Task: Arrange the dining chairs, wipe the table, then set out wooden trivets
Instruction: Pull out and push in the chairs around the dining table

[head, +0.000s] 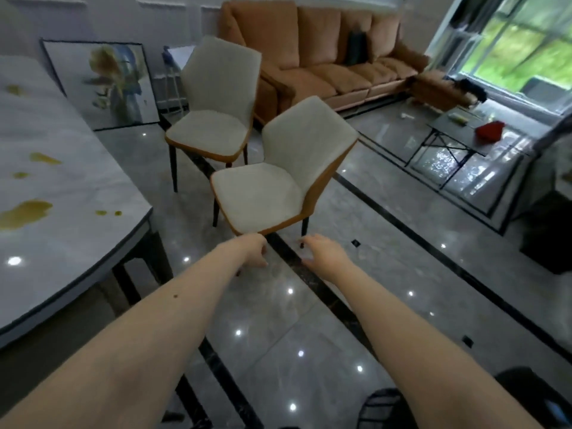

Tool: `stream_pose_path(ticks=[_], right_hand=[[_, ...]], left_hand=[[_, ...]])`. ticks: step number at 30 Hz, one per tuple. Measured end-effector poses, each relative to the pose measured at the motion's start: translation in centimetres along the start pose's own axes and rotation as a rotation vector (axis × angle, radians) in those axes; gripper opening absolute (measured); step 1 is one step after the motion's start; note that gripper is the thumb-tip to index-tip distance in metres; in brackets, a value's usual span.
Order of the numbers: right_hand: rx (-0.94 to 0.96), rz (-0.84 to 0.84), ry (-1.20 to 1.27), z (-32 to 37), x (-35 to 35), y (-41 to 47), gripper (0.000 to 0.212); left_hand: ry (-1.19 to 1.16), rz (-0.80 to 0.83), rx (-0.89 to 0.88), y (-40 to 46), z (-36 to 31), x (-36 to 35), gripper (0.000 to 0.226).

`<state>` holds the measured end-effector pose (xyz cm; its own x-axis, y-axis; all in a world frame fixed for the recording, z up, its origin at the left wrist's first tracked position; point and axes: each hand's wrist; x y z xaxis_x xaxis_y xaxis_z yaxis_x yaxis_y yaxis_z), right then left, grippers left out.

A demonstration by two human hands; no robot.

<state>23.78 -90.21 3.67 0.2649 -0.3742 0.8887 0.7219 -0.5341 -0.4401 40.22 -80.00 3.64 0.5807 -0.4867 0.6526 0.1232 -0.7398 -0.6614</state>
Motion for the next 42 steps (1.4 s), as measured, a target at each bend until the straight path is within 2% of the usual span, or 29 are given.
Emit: stream_pose_path(ticks=[8,13,17,20,24,30,37,42], right_hand=[[-0.162,-0.044,0.060,-14.9,3.5,3.5,0.054],[-0.201,-0.068,0.061,-25.9,7.3,7.9,0.054],[-0.195,-0.051,0.034,-33.8,11.5,11.8,0.055],[-0.180,-0.046,0.060,-38.0,14.4,15.3,0.057],[-0.125,-0.032,0.036,-41.4,18.1,21.4,0.059],[0.017,-0.090,0.001,-44.0,23.9,32.3,0.059],[0.164,-0.062,-0.066,-44.6,30.3,44.4,0.059],[0.294,-0.059,-0.158,-44.7,33.5,52.7,0.058]], left_hand=[[0.138,0.037,-0.111,12.6,-12.1,5.6,0.042],[0.110,0.026,-0.142,21.8,-19.9,9.9,0.043],[0.063,-0.052,-0.141,27.7,-25.0,14.2,0.045],[0.075,-0.103,-0.074,31.3,-26.9,17.4,0.046],[0.079,-0.207,0.066,36.5,-27.5,22.6,0.046],[-0.120,-0.343,0.178,44.3,-26.8,31.3,0.045],[-0.272,-0.352,0.267,51.0,-25.3,39.4,0.048],[-0.444,-0.323,0.316,54.6,-24.1,42.6,0.070]])
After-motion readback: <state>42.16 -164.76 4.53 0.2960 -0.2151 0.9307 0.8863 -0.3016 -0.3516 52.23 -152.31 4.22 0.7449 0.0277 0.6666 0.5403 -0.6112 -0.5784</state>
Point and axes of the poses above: each hand's wrist, its own y-axis towards the middle knuckle, its own x-axis out of the back of the hand, z = x × y, and after that the axes turned 11 degrees about z, right-handed
